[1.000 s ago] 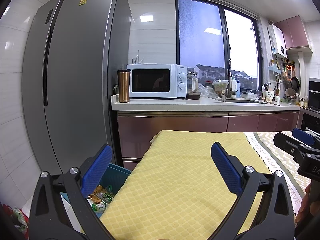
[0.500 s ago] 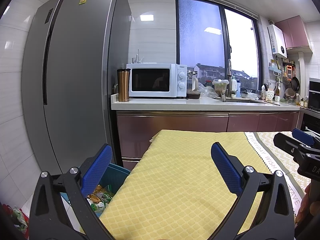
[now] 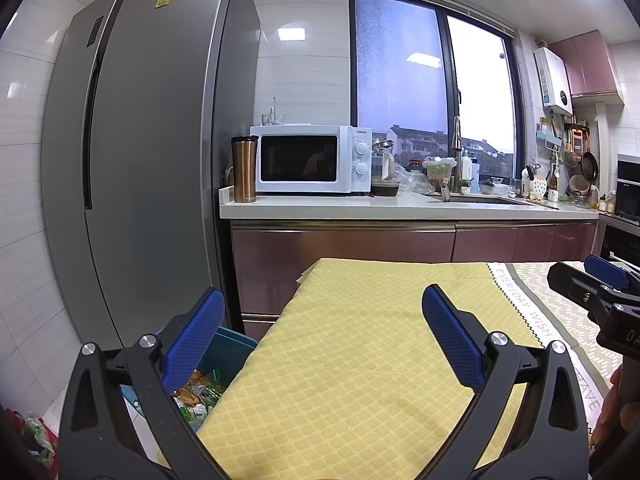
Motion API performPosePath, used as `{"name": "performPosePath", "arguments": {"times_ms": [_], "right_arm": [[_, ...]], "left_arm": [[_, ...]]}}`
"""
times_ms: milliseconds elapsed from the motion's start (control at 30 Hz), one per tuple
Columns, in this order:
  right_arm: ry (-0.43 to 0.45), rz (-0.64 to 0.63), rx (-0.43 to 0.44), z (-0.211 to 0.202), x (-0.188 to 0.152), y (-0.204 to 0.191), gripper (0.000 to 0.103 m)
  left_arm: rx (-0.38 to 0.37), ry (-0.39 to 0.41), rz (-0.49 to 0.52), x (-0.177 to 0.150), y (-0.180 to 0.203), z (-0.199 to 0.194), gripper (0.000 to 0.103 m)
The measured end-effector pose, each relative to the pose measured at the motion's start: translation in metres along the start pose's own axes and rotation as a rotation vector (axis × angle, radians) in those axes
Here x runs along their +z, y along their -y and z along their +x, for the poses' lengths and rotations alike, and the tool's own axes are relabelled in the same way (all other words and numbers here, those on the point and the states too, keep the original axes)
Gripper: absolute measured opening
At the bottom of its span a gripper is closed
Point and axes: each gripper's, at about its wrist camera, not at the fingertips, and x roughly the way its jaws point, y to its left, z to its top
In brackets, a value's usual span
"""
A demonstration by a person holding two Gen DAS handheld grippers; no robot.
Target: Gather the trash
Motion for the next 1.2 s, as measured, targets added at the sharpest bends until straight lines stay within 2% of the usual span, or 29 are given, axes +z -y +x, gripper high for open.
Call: {"name": "performPosePath", "arguments": {"times_ms": [900, 1067, 1167, 1200], "right_arm": [[-0.017, 0.015, -0.005, 0.006, 0.0, 0.009, 0.096], [-0.044, 0.014, -0.028, 0.011, 0.0, 0.02, 0.096], [-0.142, 0.026, -0.096, 0.03, 0.001, 0.042, 0.096], [-0.211, 0.032, -0.134, 0.043, 0.0, 0.054, 0.096]], "left_arm": [[0.0, -0.026, 0.0, -0.011, 0.011, 0.011, 0.097], [-0.012, -0.105, -0.008, -0.012, 0.012, 0.031, 0.097], [-0.043, -0.205, -0.02, -0.014, 0.014, 0.061, 0.097], [-0.042, -0.238, -0.016, -0.014, 0.015, 0.072, 0.097]]}}
